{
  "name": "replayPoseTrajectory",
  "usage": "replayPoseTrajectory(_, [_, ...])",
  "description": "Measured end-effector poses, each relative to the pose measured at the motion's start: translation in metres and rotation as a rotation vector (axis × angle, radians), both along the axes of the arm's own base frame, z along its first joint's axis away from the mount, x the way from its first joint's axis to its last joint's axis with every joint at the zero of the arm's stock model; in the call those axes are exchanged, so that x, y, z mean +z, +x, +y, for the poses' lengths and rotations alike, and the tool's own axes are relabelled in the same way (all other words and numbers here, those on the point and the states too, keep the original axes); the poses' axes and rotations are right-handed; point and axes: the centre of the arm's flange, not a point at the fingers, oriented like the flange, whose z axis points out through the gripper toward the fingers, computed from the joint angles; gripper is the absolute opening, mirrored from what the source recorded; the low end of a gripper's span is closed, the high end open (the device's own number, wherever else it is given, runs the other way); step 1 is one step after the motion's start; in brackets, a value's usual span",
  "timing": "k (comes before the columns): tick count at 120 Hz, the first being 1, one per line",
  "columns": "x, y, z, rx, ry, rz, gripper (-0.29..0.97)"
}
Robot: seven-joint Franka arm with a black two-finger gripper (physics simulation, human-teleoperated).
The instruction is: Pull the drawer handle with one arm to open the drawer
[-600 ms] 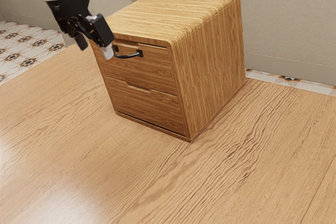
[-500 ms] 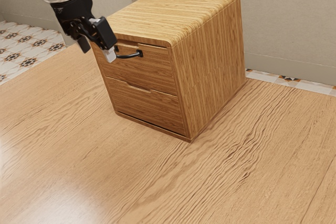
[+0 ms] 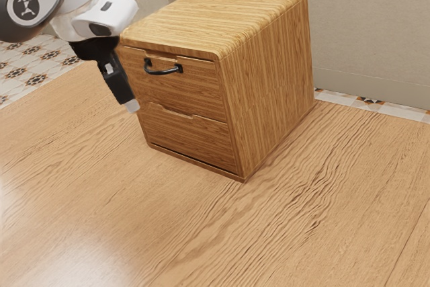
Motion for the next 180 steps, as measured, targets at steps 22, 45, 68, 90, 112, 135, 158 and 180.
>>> replayPoseTrajectory(22, [0.002,0.009,0.006,-0.199,0.070,-0.111,0.68])
replayPoseTrajectory(45, [-0.001,0.027,0.014,-0.407,0.069,-0.206,0.68])
replayPoseTrajectory(68, [-0.017,0.042,0.052,-0.544,0.091,-0.256,0.68])
replayPoseTrajectory(90, [-0.027,0.043,0.050,-0.700,0.132,-0.264,0.68])
replayPoseTrajectory(112, [-0.047,0.047,0.049,-0.808,0.147,-0.262,0.68])
replayPoseTrajectory(135, [-0.059,0.049,0.064,-0.829,0.171,-0.325,0.68])
replayPoseTrajectory(158, [-0.073,0.064,0.068,-0.863,0.216,-0.340,0.68])
replayPoseTrajectory(180, [-0.085,0.065,0.069,-0.894,0.233,-0.332,0.68])
